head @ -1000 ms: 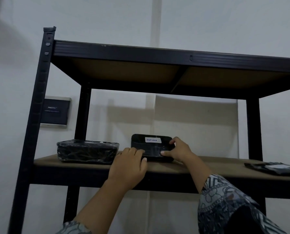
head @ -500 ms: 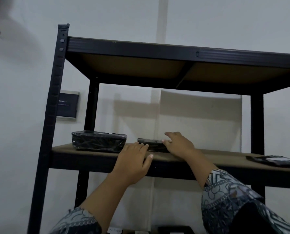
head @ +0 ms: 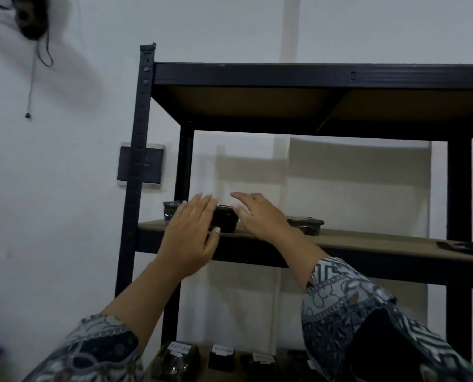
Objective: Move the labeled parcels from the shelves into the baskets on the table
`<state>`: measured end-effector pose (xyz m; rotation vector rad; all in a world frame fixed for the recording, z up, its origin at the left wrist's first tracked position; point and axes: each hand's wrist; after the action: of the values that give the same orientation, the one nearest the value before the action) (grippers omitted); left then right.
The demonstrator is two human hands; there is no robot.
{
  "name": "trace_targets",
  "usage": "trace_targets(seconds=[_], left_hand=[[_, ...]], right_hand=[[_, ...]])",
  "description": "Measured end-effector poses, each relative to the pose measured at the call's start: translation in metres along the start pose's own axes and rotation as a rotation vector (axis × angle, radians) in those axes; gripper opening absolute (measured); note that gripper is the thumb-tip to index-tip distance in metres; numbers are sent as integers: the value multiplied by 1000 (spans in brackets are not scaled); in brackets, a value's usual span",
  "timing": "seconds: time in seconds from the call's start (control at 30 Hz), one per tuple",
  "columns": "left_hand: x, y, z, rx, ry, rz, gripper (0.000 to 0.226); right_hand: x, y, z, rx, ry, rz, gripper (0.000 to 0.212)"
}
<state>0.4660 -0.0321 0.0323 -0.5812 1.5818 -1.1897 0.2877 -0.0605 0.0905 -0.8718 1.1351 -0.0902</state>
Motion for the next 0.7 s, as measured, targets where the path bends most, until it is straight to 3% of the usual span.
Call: trace_targets(seconds=[0.17, 0.33, 0.57, 0.7], left_hand=[[-4, 8, 39, -156, -15, -7, 64], [5, 22, 58, -261, 15, -2, 72], [27, 18, 59, -349, 53, 71, 72], [40, 19, 61, -340, 9, 31, 78]], right_hand=[[20, -17, 21, 134, -252, 140, 50], [23, -18, 20, 154, -282, 41, 37], [10, -10, 0, 220, -306, -46, 38], [9, -3, -9, 239, -415, -108, 40]])
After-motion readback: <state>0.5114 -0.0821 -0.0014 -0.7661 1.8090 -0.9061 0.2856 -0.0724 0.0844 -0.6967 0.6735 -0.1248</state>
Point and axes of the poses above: each hand's wrist, its own y-axis away from the middle knuckle, its own x-axis out of the palm, z = x × y, and after that the axes turned 5 degrees about -x, right-handed
